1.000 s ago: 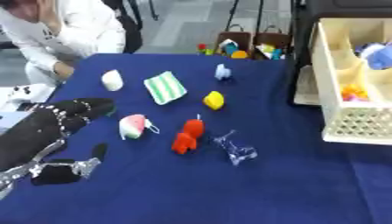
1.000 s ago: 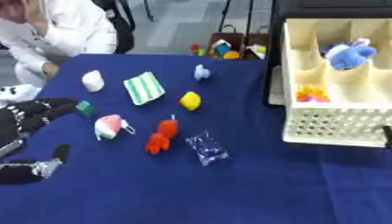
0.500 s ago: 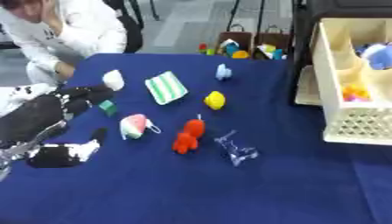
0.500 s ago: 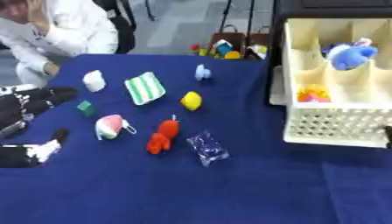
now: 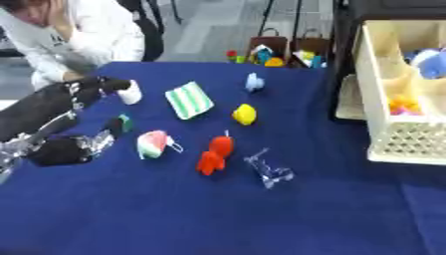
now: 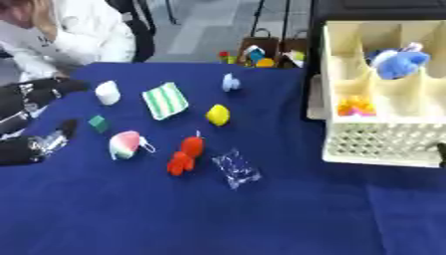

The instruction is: Pick up objects from table and place into drawer.

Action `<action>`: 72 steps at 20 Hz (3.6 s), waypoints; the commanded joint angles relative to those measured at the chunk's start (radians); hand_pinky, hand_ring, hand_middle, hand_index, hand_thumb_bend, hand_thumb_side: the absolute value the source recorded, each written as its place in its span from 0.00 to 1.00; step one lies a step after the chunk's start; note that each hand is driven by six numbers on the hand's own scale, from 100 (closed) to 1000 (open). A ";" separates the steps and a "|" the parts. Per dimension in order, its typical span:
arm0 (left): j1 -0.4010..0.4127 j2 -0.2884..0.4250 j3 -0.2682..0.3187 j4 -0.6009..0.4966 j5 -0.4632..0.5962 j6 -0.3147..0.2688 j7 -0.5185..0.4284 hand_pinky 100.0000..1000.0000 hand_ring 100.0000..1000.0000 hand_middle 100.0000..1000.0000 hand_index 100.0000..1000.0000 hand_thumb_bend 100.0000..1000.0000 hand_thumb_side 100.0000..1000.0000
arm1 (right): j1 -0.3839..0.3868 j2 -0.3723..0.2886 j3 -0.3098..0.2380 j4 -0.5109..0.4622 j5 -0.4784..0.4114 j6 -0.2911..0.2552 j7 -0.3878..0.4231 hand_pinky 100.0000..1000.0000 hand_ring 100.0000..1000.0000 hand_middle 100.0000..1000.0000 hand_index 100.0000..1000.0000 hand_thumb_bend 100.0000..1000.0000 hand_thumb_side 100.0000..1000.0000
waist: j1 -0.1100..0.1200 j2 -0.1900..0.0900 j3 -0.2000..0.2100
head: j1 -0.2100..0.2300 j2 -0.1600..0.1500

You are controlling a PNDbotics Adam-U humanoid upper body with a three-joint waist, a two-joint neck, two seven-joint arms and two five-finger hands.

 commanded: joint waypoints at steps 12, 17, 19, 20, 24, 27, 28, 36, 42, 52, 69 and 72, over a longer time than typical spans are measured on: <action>-0.070 0.085 -0.051 -0.012 0.021 0.088 -0.153 0.75 0.87 0.86 1.00 0.00 0.92 | -0.009 -0.019 0.003 -0.013 -0.009 -0.007 0.002 0.59 0.61 0.61 0.74 0.00 0.80 | 0.004 -0.009 -0.011 | 0.018 -0.011; -0.110 0.101 -0.074 0.001 0.036 0.160 -0.242 0.76 0.89 0.88 1.00 0.00 0.98 | -0.009 -0.016 0.004 -0.013 -0.010 -0.006 0.002 0.59 0.61 0.61 0.73 0.00 0.80 | 0.004 -0.007 -0.016 | 0.027 -0.012; -0.126 0.102 -0.084 0.018 0.046 0.177 -0.262 0.77 0.90 0.90 1.00 0.00 1.00 | -0.009 -0.016 0.004 -0.013 -0.011 -0.007 0.000 0.59 0.61 0.61 0.73 0.00 0.80 | 0.005 -0.006 -0.020 | 0.031 -0.014; -0.133 0.102 -0.089 0.026 0.053 0.181 -0.268 0.77 0.90 0.90 1.00 0.00 1.00 | -0.008 -0.015 0.004 -0.013 -0.011 -0.007 0.000 0.59 0.61 0.61 0.73 0.00 0.80 | 0.005 -0.006 -0.021 | 0.032 -0.015; -0.153 0.098 -0.119 0.057 0.095 0.191 -0.295 0.86 0.96 0.94 1.00 0.04 1.00 | -0.009 -0.012 0.006 -0.013 -0.012 -0.005 0.000 0.59 0.61 0.61 0.73 0.00 0.80 | 0.007 -0.004 -0.024 | 0.037 -0.020; -0.168 0.096 -0.136 0.084 0.121 0.208 -0.313 0.83 0.94 0.92 1.00 0.10 1.00 | -0.009 -0.010 0.006 -0.013 -0.014 -0.005 -0.001 0.59 0.61 0.60 0.73 0.00 0.79 | 0.008 -0.003 -0.028 | 0.041 -0.022; -0.174 0.094 -0.143 0.095 0.128 0.215 -0.322 0.83 0.94 0.92 1.00 0.11 1.00 | -0.010 -0.009 0.006 -0.013 -0.014 -0.005 -0.002 0.59 0.61 0.60 0.73 0.00 0.79 | 0.008 -0.002 -0.029 | 0.043 -0.023; -0.215 0.077 -0.172 0.174 0.152 0.255 -0.361 0.82 0.94 0.91 1.00 0.20 0.81 | -0.009 -0.006 0.006 -0.013 -0.016 -0.003 -0.006 0.59 0.60 0.60 0.73 0.00 0.79 | 0.009 0.001 -0.037 | 0.050 -0.029; -0.227 0.064 -0.191 0.221 0.125 0.259 -0.387 0.82 0.95 0.92 1.00 0.24 0.89 | -0.010 -0.003 0.006 -0.013 -0.016 -0.003 -0.009 0.59 0.60 0.60 0.72 0.00 0.79 | 0.009 0.006 -0.043 | 0.058 -0.033; -0.267 0.035 -0.217 0.309 0.063 0.228 -0.412 0.81 0.94 0.92 1.00 0.21 0.91 | -0.013 -0.001 0.009 -0.013 -0.018 -0.005 -0.014 0.59 0.60 0.60 0.72 0.00 0.78 | 0.010 0.011 -0.058 | 0.071 -0.039; -0.323 -0.030 -0.252 0.450 -0.038 0.194 -0.433 0.78 0.93 0.90 1.00 0.24 0.80 | -0.022 0.004 0.013 -0.013 -0.020 -0.009 -0.026 0.59 0.60 0.59 0.72 0.00 0.79 | 0.014 0.036 -0.084 | 0.092 -0.054; -0.330 -0.036 -0.254 0.465 -0.050 0.192 -0.440 0.78 0.93 0.91 1.00 0.26 0.83 | -0.023 0.004 0.015 -0.013 -0.020 -0.009 -0.026 0.59 0.60 0.59 0.72 0.00 0.79 | 0.015 0.039 -0.087 | 0.098 -0.055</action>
